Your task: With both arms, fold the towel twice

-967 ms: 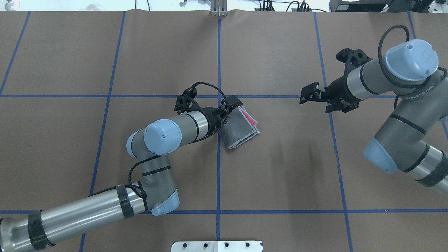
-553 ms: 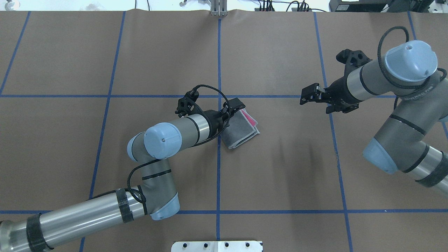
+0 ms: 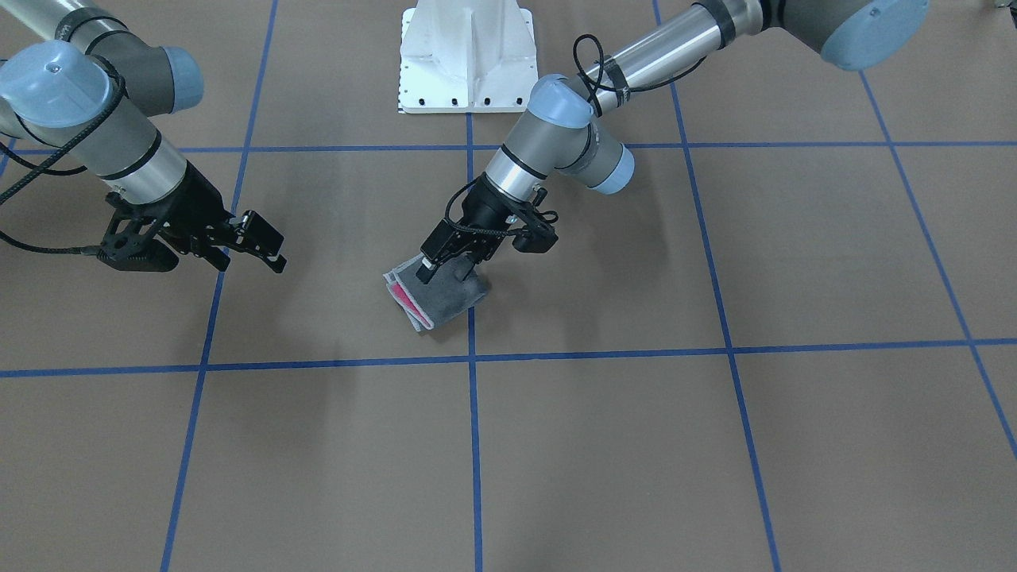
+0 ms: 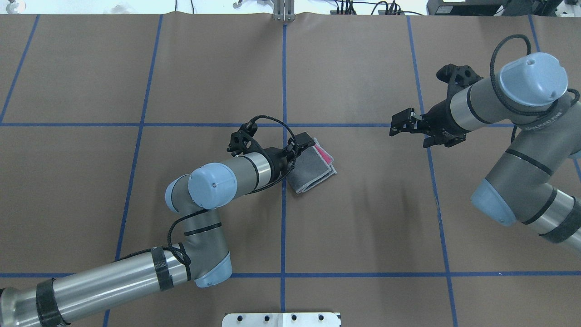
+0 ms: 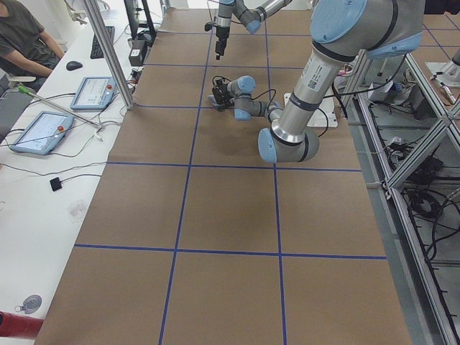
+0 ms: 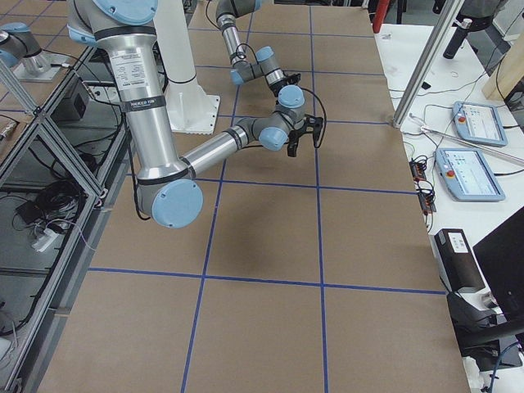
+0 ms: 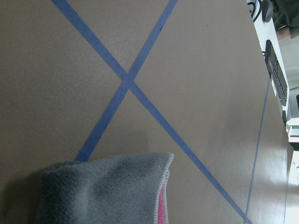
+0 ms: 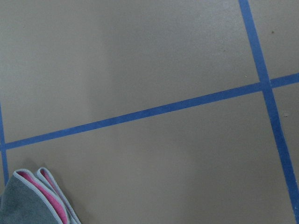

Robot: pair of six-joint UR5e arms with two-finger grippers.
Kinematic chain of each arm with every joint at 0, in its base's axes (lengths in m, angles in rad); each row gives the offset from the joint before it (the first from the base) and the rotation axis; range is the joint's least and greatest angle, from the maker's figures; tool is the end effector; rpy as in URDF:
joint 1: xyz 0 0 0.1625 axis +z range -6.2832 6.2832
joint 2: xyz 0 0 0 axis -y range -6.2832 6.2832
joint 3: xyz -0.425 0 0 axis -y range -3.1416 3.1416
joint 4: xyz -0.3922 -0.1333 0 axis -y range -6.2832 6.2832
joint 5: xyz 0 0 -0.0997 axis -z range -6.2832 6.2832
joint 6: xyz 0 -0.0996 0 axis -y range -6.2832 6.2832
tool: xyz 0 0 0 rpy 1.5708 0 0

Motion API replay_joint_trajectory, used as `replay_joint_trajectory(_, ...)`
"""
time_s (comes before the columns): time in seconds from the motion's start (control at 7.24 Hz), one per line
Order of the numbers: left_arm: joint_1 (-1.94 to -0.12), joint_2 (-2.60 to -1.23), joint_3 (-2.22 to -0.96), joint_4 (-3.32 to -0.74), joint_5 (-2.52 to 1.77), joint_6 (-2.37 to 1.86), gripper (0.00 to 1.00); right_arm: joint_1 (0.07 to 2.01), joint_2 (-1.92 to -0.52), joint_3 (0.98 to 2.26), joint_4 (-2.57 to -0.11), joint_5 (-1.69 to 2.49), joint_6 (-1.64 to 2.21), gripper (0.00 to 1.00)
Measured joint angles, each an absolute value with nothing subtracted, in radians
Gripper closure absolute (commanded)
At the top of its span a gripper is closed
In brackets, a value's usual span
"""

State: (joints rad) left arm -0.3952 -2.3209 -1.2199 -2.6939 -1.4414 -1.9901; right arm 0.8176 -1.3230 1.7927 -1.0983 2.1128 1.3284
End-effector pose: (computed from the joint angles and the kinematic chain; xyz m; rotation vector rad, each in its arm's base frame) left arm 0.6401 -0.4254 0.2262 0.0876 1.5675 -0.7444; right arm -0.3380 -0.4803 0.3665 0.0321 -1.0459 0.2668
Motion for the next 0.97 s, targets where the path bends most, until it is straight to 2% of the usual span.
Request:
replay_joint_trajectory(0.41,-0.408,-2.316,-1.274,-2.666,-1.473,-1.987,0.0,0.822,-1.324,1.794,-1.098,2.114,1.328,0.0)
replay_joint_trajectory(0.69,-0.458,-2.242,-1.422,-2.568,-1.553,-1.98,0.0,0.853,-1.339,1.797,-1.098,2.118,1.32,0.0)
replay_joint_trajectory(0.97,-0.603,-2.092,-1.583,-2.462,-1.73,-1.913,0.0,0.911,-1.383,1.792,-1.099,2.131,1.231,0.0)
